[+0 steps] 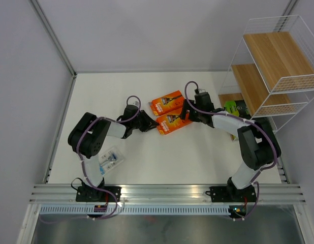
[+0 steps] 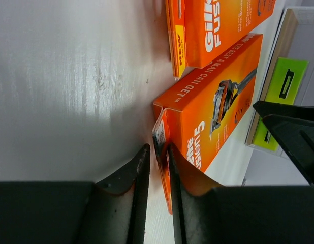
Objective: Place and organize the shaving razors onto the shelf
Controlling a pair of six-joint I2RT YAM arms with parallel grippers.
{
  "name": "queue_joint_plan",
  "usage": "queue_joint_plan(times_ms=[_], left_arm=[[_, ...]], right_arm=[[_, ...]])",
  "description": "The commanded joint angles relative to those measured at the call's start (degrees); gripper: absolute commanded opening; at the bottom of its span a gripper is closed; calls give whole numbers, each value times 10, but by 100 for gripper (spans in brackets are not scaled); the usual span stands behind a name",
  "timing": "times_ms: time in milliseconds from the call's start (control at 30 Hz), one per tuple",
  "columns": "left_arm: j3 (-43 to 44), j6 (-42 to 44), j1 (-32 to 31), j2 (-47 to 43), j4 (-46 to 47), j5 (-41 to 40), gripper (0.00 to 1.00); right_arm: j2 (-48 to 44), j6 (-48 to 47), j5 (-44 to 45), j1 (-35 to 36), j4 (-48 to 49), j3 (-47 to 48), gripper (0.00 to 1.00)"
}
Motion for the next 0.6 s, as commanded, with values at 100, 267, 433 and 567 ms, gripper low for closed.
queue_joint_plan(times_ms=[100,267,433,567], left_arm=[[14,6,-1,32,36,25,10],[6,24,0,34,77,46,2],[3,40,0,31,114,92,2],[5,71,-1,14,52,83,6]], right_arm=[[27,17,-19,1,27,12,94],[34,22,-24,1,31,7,94],[20,31,-24,1,30,-9,93],[7,35,-23,1,30,-26,93]])
